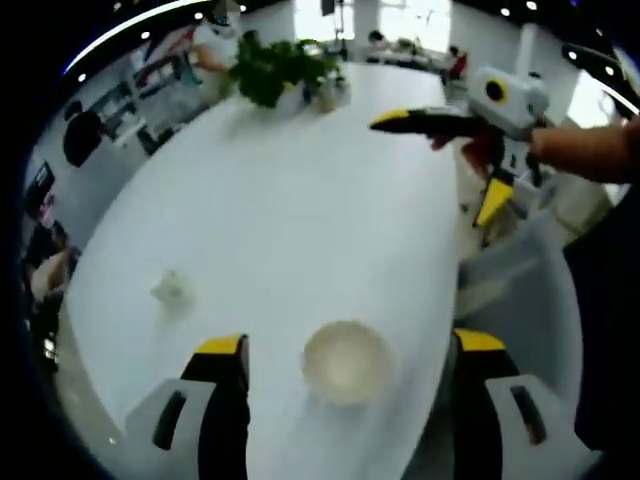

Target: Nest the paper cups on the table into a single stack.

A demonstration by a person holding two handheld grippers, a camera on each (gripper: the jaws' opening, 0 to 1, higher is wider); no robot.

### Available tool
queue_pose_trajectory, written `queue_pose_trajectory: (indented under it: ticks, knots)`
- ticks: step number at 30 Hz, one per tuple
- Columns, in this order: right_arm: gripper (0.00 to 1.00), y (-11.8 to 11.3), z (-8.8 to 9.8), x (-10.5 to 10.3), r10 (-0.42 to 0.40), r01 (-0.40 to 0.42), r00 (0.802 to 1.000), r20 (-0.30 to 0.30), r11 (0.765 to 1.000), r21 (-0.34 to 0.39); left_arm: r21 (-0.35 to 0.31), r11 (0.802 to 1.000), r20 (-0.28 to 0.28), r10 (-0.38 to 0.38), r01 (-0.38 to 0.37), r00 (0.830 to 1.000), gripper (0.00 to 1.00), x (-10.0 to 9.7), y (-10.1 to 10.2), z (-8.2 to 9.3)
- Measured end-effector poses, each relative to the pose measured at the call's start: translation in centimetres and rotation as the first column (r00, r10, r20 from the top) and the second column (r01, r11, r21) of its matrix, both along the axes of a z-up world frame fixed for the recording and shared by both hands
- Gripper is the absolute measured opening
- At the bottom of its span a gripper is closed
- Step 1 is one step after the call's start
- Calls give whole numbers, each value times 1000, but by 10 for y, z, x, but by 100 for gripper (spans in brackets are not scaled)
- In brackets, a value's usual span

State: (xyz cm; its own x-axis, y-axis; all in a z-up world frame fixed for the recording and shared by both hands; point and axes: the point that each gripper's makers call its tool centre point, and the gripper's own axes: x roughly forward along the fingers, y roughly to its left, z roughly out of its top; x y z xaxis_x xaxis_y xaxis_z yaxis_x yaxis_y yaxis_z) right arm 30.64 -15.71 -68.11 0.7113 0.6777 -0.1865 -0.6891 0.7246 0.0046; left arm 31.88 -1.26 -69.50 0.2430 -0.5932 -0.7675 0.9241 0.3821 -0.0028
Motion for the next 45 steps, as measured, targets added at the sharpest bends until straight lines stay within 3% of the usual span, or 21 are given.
queue_pose_trajectory:
  ticks: [6, 10, 13, 16, 21, 27, 30, 32, 34, 36, 38, 40, 45]
  knots:
    - [100, -5, 8, 4, -7, 7, 1000, 4, 1000, 9, -107, 993, 92, 60, -51, 994, 94, 16, 16, 15]
    - [100, -5, 14, 7, -8, 8, 1000, 12, 1000, 10, -235, 962, 63, 154, -136, 986, 98, 26, 32, 26]
    - [100, -7, 17, 12, -10, 9, 1000, 15, 1000, 12, -239, 959, 119, 183, -150, 976, 94, 33, 50, 29]
    - [100, -9, 22, 15, -20, 20, 1000, 15, 1000, 19, -294, 937, 120, 232, -189, 965, 97, 38, 65, 32]
    - [100, -11, 26, 19, -26, 26, 999, 23, 999, 20, -335, 916, 125, 275, -221, 953, 99, 38, 91, 36]
    - [100, -15, 29, 23, -24, 24, 999, 23, 1000, 2, -403, 886, 201, 329, -228, 923, 99, 41, 117, 48]
    - [100, -15, 31, 24, -22, 22, 999, 30, 1000, -2, -420, 879, 193, 329, -226, 924, 99, 35, 125, 46]
    - [100, -15, 31, 24, -21, 21, 999, 31, 1000, -8, -435, 877, 236, 332, -206, 913, 99, 34, 129, 47]
    - [100, -14, 32, 25, -21, 21, 999, 39, 1000, -8, -451, 867, 238, 346, -212, 908, 99, 33, 136, 46]
    - [100, -12, 32, 26, -19, 19, 999, 37, 1000, -6, -504, 839, 265, 376, -205, 888, 99, 31, 144, 51]
    - [100, -9, 30, 27, -18, 19, 999, 35, 1000, -5, -526, 810, 236, 431, -259, 871, 99, 30, 160, 48]
    - [100, -6, 29, 27, -16, 16, 999, 37, 1000, -5, -541, 790, 202, 454, -288, 868, 99, 26, 169, 44]
    - [100, 0, 26, 29, -10, 11, 999, 35, 999, -32, -513, 808, 229, 453, -289, 862, 99, 21, 178, 39]
